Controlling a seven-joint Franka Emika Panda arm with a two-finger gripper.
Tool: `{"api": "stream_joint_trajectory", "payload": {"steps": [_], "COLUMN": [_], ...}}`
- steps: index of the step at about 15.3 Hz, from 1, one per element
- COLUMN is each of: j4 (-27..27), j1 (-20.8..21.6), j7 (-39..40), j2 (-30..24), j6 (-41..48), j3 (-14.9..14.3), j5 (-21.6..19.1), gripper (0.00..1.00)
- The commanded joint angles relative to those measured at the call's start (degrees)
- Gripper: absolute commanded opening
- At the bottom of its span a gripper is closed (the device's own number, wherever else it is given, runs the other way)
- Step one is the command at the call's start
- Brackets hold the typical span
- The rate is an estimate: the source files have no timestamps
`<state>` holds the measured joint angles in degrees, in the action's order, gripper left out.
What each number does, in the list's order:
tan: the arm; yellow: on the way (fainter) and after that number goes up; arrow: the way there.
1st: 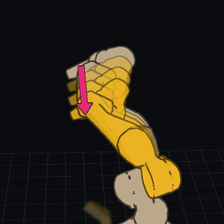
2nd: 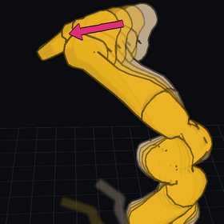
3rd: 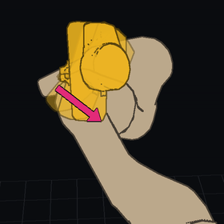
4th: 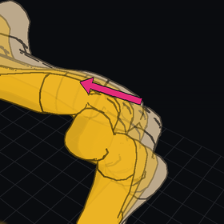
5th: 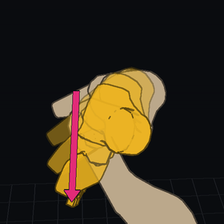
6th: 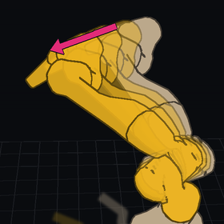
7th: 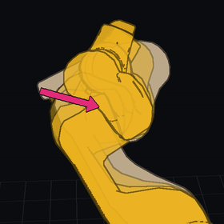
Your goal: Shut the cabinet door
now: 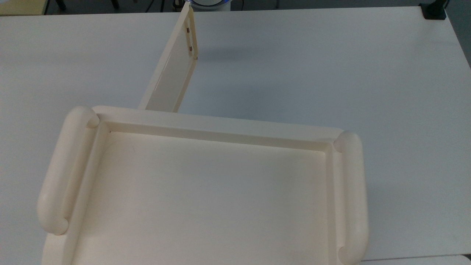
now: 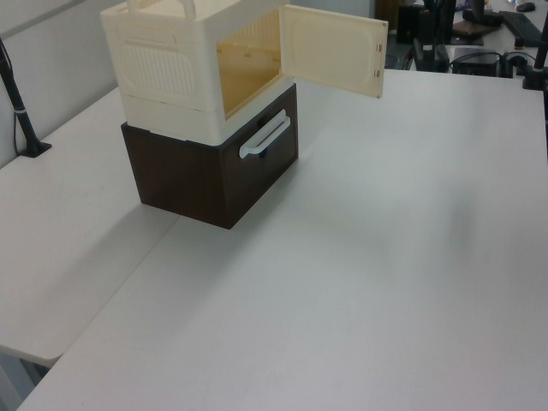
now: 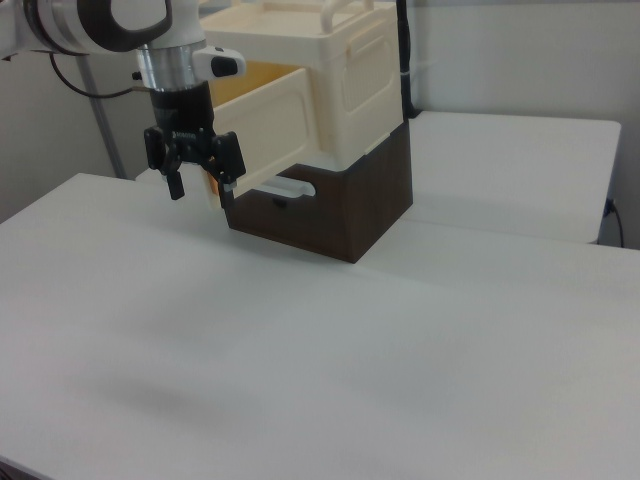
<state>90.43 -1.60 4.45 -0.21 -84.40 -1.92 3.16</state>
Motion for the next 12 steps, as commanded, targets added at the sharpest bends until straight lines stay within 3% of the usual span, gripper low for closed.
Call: {"api": "stream_joint_trajectory", "payload": {"steps": [1,12], "j4": [-0.07,-0.52], "j1": [-0.24,-0.07], "j7": [0.47,0.55], "j2": [-0.22,-0.23], "j6": [-1.03,-0.85], "j3": [-0.19,-0.63], "j5": [0.45,-0.35], "gripper": [1.0,1.0]}}
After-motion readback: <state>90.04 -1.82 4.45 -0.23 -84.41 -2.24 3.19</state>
